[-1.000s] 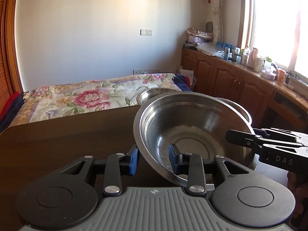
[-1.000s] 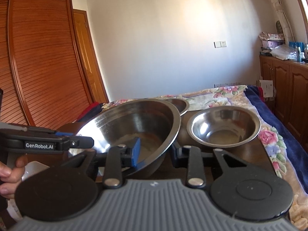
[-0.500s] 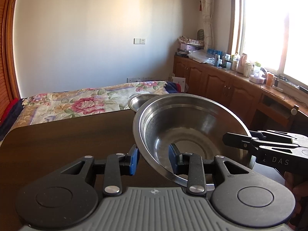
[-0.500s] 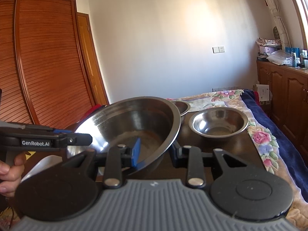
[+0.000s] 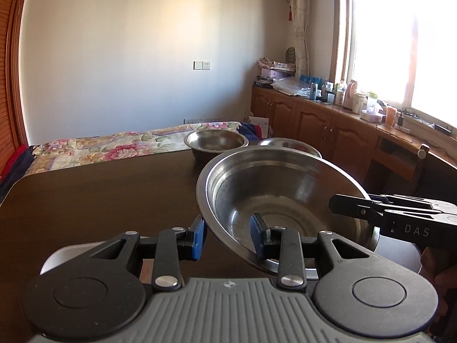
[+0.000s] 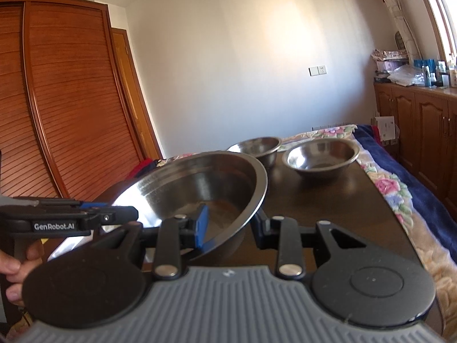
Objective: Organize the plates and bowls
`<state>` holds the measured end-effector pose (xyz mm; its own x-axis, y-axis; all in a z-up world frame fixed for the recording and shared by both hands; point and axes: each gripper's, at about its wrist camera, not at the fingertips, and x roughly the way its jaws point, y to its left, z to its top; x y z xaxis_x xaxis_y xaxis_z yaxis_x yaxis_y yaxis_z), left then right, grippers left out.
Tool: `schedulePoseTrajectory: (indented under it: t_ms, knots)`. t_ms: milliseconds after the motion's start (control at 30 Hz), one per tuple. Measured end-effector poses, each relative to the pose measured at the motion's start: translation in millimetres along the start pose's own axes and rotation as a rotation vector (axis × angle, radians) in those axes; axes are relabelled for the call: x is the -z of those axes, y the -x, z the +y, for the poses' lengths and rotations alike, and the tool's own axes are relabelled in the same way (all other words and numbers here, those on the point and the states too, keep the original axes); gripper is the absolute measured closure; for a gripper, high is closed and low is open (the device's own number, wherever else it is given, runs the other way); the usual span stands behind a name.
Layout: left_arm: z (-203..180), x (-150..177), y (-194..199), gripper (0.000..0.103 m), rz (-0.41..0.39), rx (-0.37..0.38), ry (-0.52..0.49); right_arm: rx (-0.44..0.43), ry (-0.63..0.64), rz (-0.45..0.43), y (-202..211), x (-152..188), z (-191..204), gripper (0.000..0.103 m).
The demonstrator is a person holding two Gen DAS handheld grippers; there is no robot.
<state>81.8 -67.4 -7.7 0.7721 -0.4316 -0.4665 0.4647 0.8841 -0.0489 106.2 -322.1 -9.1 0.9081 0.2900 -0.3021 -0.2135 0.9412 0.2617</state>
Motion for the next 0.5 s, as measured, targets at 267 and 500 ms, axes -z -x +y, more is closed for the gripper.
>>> schedulePoseTrajectory:
  t_ms: [267, 500]
  knots:
    - [-4, 15, 14, 0.068, -0.006, 0.019, -0.001, -0.019, -0.039, -0.006, 12, 11, -2, 0.069]
    - [-4, 23, 12, 0.067, 0.007, 0.021, 0.012, -0.005, -0.019, -0.008, 13, 15, 2, 0.069]
